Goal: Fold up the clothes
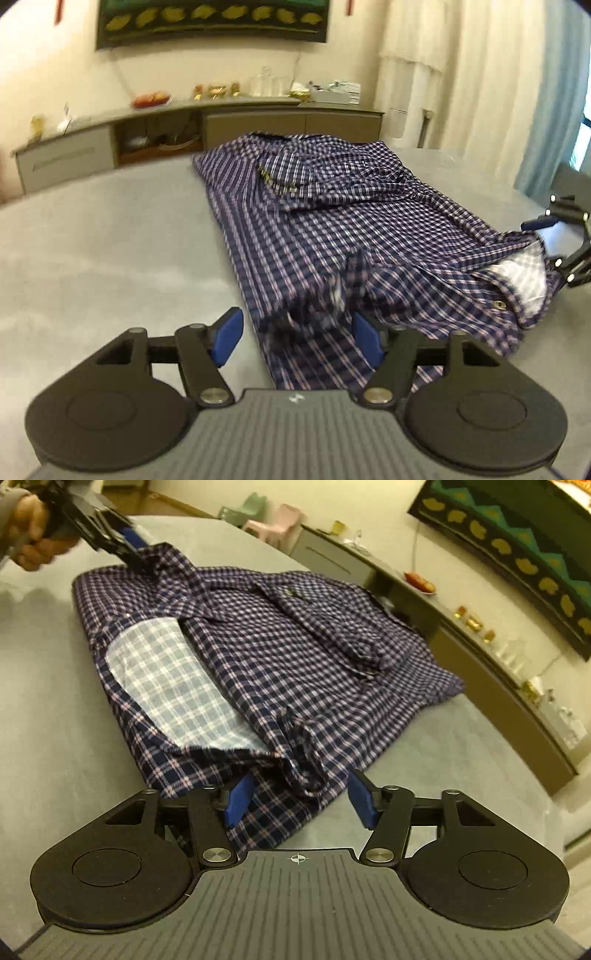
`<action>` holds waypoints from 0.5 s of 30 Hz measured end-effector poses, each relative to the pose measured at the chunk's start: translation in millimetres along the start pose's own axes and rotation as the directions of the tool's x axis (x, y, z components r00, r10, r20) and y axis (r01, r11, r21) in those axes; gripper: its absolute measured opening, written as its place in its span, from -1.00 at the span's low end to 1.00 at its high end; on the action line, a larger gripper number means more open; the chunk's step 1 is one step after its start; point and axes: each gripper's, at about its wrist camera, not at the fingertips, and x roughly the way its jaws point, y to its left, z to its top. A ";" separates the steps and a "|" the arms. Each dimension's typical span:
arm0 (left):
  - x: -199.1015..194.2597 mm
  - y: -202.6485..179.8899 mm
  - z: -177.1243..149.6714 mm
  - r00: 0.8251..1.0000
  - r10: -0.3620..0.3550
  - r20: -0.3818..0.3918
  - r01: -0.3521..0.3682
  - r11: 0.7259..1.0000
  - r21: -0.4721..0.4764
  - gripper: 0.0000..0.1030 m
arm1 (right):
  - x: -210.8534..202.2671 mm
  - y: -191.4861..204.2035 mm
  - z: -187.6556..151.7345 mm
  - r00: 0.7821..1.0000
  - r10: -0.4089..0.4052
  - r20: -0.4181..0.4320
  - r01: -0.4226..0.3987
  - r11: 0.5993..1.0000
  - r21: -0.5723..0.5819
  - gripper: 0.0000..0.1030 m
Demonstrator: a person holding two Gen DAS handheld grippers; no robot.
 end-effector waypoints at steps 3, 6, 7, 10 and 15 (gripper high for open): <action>0.7 -4.2 2.2 0.999 -0.040 0.007 0.040 0.999 0.037 -0.86 | 3.2 -10.4 1.9 0.998 0.064 -0.006 -0.064 0.998 0.022 -0.80; -14.0 -13.7 -0.4 0.999 -0.045 0.031 0.042 0.995 0.089 -0.94 | -0.9 -16.6 -0.4 0.996 0.090 -0.004 -0.090 0.995 0.040 -1.00; -19.0 -16.9 -1.2 0.998 -0.047 0.038 0.043 0.993 0.106 -0.94 | -5.3 -17.1 -1.4 0.995 0.095 0.006 -0.096 0.994 0.043 -1.00; -37.6 -26.2 -3.9 0.996 -0.057 0.070 0.046 0.987 0.151 -0.95 | -27.6 -8.8 -3.6 0.996 0.070 0.046 -0.071 0.997 0.020 -1.00; -118.3 -49.6 -14.2 0.977 -0.123 0.174 0.082 0.972 0.222 -0.95 | -83.6 18.3 -10.2 0.991 0.000 0.131 0.002 1.000 -0.014 -1.00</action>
